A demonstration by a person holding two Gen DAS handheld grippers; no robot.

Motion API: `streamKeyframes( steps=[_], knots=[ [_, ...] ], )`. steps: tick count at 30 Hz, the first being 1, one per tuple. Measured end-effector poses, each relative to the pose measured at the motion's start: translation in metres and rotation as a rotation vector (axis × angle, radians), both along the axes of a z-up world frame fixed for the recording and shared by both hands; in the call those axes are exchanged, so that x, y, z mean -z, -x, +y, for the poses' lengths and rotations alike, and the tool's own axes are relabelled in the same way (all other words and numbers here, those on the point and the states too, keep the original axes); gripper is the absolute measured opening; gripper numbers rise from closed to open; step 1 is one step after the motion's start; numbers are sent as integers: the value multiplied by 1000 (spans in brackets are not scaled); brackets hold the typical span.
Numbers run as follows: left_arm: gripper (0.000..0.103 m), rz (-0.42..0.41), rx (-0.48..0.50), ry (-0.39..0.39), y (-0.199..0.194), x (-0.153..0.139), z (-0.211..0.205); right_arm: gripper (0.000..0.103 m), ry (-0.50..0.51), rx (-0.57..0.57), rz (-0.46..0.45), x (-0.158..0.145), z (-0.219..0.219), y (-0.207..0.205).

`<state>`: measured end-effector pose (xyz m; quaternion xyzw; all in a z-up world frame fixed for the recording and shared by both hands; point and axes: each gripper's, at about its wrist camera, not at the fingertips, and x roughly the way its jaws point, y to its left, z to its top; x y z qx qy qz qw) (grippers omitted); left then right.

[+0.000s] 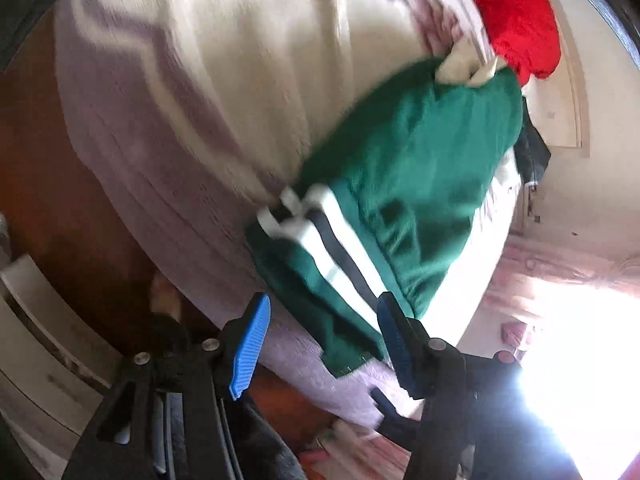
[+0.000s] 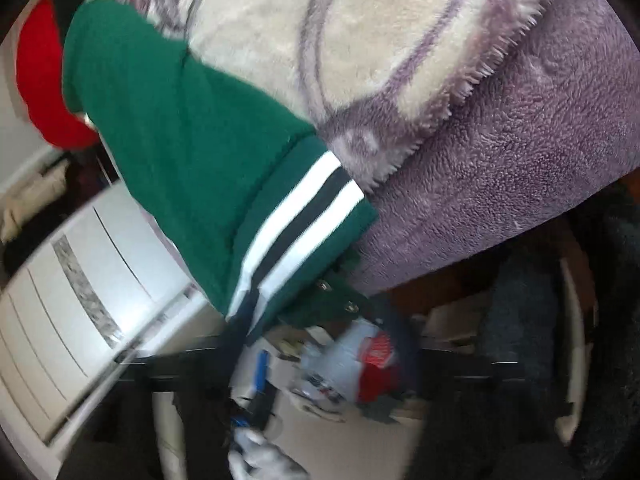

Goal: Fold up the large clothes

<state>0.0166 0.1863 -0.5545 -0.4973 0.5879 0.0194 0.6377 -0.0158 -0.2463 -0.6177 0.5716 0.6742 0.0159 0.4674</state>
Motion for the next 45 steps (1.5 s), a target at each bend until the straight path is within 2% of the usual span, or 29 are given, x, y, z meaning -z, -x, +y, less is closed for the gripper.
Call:
streamKeyframes(
  steps=[3, 5, 7, 8, 9, 10, 11, 12, 13, 14, 15, 16, 17, 18, 19, 20, 22, 26, 28, 29, 33, 35, 38, 39, 40, 45],
  knots=[
    [53, 13, 2, 40, -14, 19, -14, 78, -96, 74, 65, 33, 9, -11],
    [53, 11, -21, 80, -22, 31, -14, 80, -95, 118, 75, 49, 19, -23],
    [53, 10, -67, 120, -34, 39, -15, 53, -83, 157, 89, 59, 32, -32],
    [53, -8, -90, 143, -37, 39, -13, 34, -83, 174, 61, 56, 41, -35],
    [53, -31, -115, 166, -40, 38, -11, 27, -47, 98, -7, 42, 47, -48],
    [51, -74, -149, 191, -42, 36, -8, 24, -32, 64, -66, 31, 51, -56],
    [51, -112, -176, 197, -42, 33, -5, 22, -27, 19, -163, 15, 55, -62],
    [32, -142, -201, 183, -40, 30, -1, 22, -26, -43, -289, -7, 59, -67],
    [6, -167, -207, 184, -39, 28, 1, 22, -21, -75, -372, -20, 60, -68],
    [6, -203, -207, 213, -37, 28, 4, 22, 17, -136, -433, -30, 62, -69],
    [6, -222, -200, 228, -35, 29, 5, 22, 54, -178, -449, -33, 62, -69],
    [6, -224, -164, 226, -31, 32, 5, 22, 101, -239, -402, -23, 62, -64],
    [7, -176, -94, 175, -26, 38, 4, 27, 106, -254, -351, -15, 61, -63],
    [12, -136, -53, 143, -23, 41, 2, 30, 83, -219, -274, -3, 55, -54],
    [17, -93, -35, 147, -14, 46, 5, 33, 71, -194, -250, 0, 57, -47],
    [23, -59, -40, 161, -3, 47, 8, 40, 58, -178, -200, 1, 52, -43],
    [40, -25, -54, 163, 12, 42, 14, 41, 37, -144, -172, -1, 47, -32],
    [43, -41, -135, 207, 20, 31, 15, 42, -41, 52, -91, 6, 24, -8],
    [44, -39, -155, 197, 16, 28, 9, 39, -53, 128, -52, 16, 19, -7],
    [44, -30, -152, 201, 15, 26, 2, 27, -59, 157, -60, 16, 21, -3],
    [44, 7, -97, 257, 18, 38, -40, 26, 34, 66, -93, 4, 23, -8],
    [44, 23, -116, 312, 22, 50, -55, 27, 66, -14, -106, -7, 29, -18],
    [44, 19, -205, 392, 20, 65, -71, 28, 60, -72, -95, -13, 35, -38],
    [44, 13, -225, 397, 17, 70, -74, 32, 55, -78, -88, -16, 33, -41],
    [44, 13, -237, 397, 13, 75, -77, 32, 57, -82, -84, -18, 16, -27],
    [44, 1, -311, 357, 8, 81, -76, 32, 66, -64, -71, -11, -8, -24]
  ],
)
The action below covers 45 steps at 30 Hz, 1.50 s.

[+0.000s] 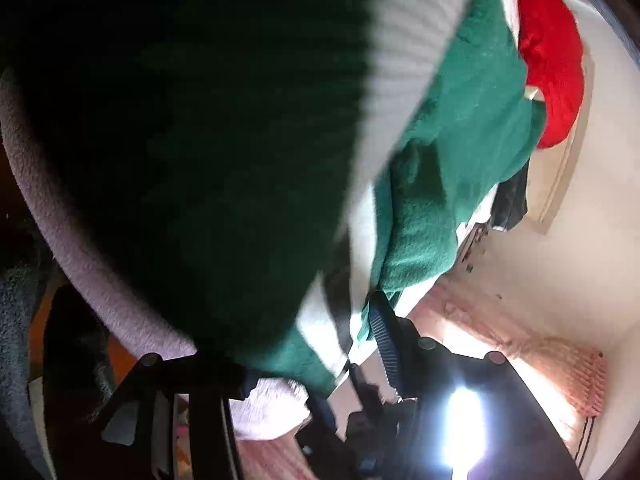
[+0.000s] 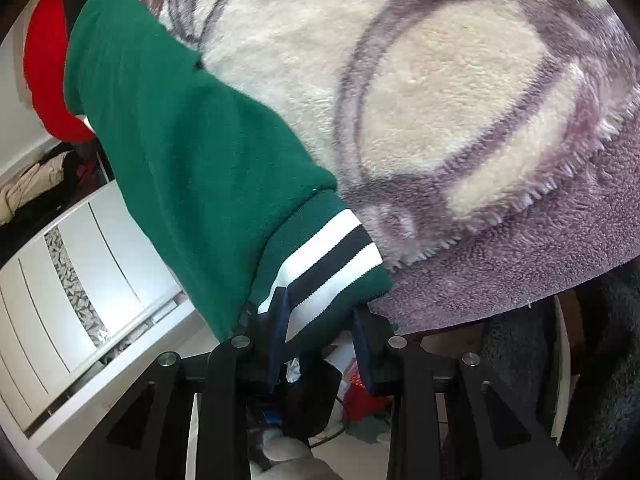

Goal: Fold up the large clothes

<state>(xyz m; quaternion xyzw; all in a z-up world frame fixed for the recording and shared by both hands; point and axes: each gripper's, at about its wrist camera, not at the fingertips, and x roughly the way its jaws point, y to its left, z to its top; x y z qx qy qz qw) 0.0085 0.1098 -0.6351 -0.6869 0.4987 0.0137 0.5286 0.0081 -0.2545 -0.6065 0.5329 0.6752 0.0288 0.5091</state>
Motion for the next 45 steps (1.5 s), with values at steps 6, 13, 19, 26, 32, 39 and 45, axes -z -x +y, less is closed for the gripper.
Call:
streamKeyframes(
  steps=[6, 13, 19, 26, 32, 39, 45],
  knots=[
    [6, -213, -9, -41, -2, -48, 4, 30, -46, 80, -39, 14, -25, 0],
    [6, -615, 12, 56, -35, -71, 21, 4, -111, 102, -174, -21, -14, 1],
    [9, -296, 65, -5, 33, -4, 47, 3, 82, -8, -62, -9, -16, 7],
    [25, -86, 118, -18, 96, -13, 90, 6, 39, -56, -21, 8, -36, 27],
    [74, -174, 65, -121, 57, -64, 129, 71, -114, 173, -14, 19, -50, 34],
    [4, -81, 59, -366, 22, -76, 127, 2, 5, 235, 25, 20, -46, 40],
    [6, -9, 25, -339, 44, -32, 133, 2, 122, 132, 102, 28, -40, 51]
  ],
)
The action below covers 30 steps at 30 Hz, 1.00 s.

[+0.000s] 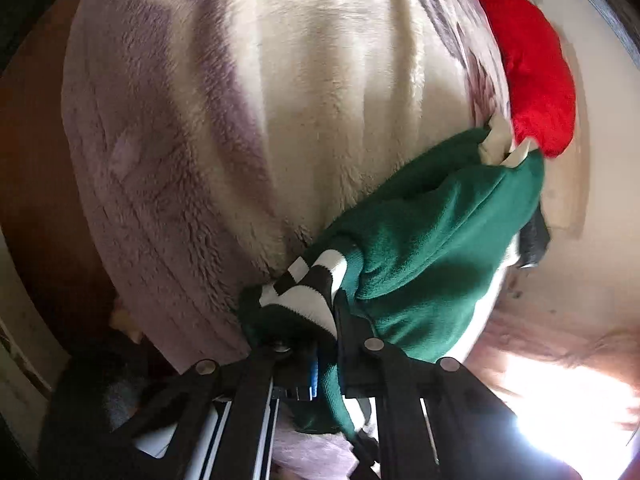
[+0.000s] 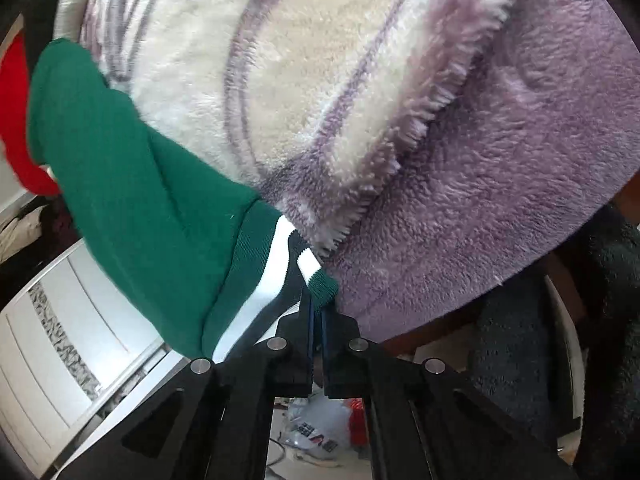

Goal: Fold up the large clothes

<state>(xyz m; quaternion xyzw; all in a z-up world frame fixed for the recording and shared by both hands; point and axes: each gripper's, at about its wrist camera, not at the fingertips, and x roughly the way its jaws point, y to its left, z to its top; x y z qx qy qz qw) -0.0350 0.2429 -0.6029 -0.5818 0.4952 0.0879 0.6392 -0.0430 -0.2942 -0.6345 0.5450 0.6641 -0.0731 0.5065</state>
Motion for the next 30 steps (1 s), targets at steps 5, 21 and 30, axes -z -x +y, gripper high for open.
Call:
streamKeyframes(
  steps=[5, 21, 30],
  knots=[
    [10, 6, 118, 34, -11, -25, -8, 4, -38, -143, -6, -18, 10, -23],
    [78, -300, 621, -313, -271, -138, -78, 77, 124, -258, -342, -151, -39, -184],
    [77, -155, 900, -393, -412, -50, -134, 78, 146, -214, -420, -119, -53, -325]
  ],
)
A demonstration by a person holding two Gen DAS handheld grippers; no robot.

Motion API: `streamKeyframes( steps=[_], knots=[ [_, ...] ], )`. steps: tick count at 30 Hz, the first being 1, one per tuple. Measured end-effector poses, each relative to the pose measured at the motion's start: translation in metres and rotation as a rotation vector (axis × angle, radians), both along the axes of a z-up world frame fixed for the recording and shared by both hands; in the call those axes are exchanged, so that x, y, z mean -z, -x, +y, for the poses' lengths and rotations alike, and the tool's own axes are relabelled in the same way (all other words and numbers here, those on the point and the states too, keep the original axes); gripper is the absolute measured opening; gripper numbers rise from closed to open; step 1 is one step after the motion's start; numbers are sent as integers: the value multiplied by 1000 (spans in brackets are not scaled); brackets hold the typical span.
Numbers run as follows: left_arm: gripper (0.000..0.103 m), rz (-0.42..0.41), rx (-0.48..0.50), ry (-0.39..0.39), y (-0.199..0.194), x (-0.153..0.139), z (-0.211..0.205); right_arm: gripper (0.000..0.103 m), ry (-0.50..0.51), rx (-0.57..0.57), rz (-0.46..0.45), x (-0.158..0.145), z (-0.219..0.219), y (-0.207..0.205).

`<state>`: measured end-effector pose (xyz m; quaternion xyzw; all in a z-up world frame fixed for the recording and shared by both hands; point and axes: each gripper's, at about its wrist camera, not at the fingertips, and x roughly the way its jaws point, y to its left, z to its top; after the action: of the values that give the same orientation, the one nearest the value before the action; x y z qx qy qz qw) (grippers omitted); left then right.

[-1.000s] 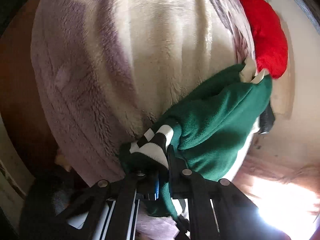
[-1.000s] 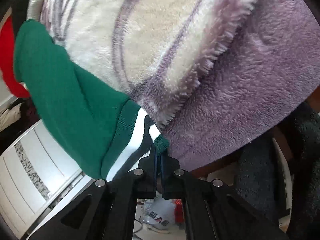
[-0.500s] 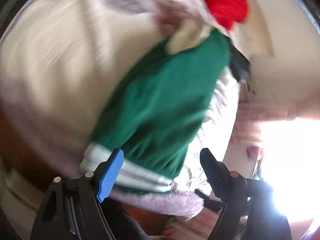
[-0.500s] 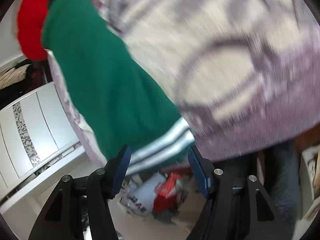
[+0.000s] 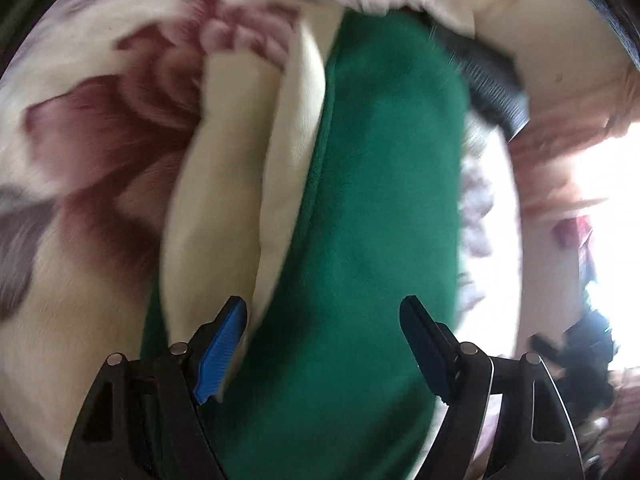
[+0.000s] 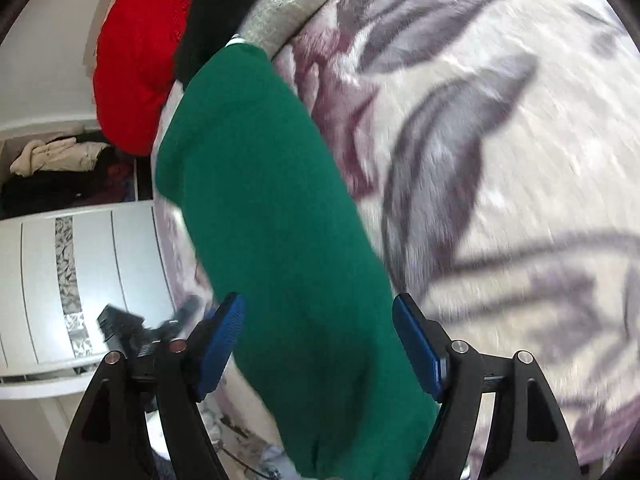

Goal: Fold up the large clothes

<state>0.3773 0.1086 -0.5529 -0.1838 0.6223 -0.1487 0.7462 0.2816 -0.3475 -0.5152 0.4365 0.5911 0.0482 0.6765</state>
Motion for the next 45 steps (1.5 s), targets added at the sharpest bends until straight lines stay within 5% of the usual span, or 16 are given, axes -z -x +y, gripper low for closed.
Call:
streamKeyframes(
  steps=[2, 4, 6, 11, 16, 21, 24, 29, 31, 34, 36, 39, 41, 42, 45],
  knots=[
    [74, -8, 41, -49, -2, 16, -12, 78, 10, -12, 26, 15, -4, -16],
    [15, -59, 66, -16, 0, 17, -20, 78, -2, -14, 45, 31, -8, -27],
    [9, -109, 23, 5, 12, 3, -16, 78, -6, -21, 67, 43, -13, -35],
    [8, -158, -197, 116, 43, -23, 48, 78, -12, -38, 103, 67, -19, -49],
    [15, -12, -190, 207, 29, 12, 69, 78, 25, -85, 126, 78, -2, -81],
    [24, 82, -189, 290, 10, 0, 77, 78, 34, -99, 50, 59, 15, -145],
    [51, 53, -165, 294, -10, -15, 83, 78, 54, -114, -22, 46, 24, -193],
    [56, 0, -233, 326, -45, -28, 106, 78, 18, -170, -146, 29, 50, -268],
    [69, -25, -255, 348, -58, -27, 109, 78, 2, -201, -195, 29, 63, -291],
    [70, -14, -243, 351, -88, -13, 97, 78, 216, -233, -41, 78, 81, -332],
    [70, 4, -206, 354, -104, -4, 88, 78, 272, -254, 87, 112, 90, -345],
    [71, 20, -173, 287, -120, 7, 82, 78, 277, -250, 33, 93, 93, -342],
    [62, -48, -165, 289, -119, 7, 83, 79, 249, -255, 0, 81, 92, -330],
    [22, -60, -160, 292, -117, 7, 84, 79, 232, -248, -4, 79, 89, -325],
    [7, -79, -217, 364, -112, 1, 103, 79, 196, -213, 29, 82, 78, -317]
  ],
)
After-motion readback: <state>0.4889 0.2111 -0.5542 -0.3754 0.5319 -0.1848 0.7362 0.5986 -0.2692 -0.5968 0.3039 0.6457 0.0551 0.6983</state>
